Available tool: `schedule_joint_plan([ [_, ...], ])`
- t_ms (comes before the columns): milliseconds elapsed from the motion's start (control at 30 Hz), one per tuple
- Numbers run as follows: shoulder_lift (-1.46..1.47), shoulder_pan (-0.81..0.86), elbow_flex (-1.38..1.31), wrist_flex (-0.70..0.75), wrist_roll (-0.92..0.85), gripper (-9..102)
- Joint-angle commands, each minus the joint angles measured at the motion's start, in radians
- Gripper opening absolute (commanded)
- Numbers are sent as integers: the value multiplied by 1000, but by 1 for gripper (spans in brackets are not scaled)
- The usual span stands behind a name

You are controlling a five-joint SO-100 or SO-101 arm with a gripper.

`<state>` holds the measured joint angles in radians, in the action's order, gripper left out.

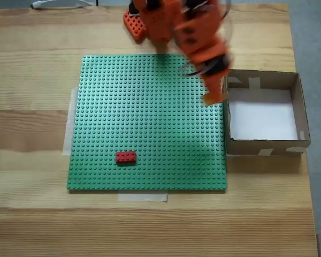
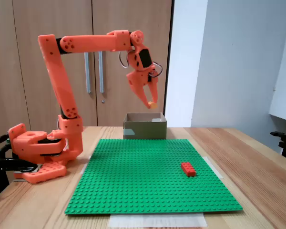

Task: Pick the yellow lego block and put it in the box.

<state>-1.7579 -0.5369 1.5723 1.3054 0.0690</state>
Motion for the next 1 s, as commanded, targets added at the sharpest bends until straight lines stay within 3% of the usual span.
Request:
schedule_joint_plan([
  [0,-44,-66,-66,-14,-21,-1],
  [267,-43,-206,-57,-74,-40,-1],
  [600,52,-249,23,-206,-58,-1],
  [967,417,-288,-250,-133,-54,-1],
])
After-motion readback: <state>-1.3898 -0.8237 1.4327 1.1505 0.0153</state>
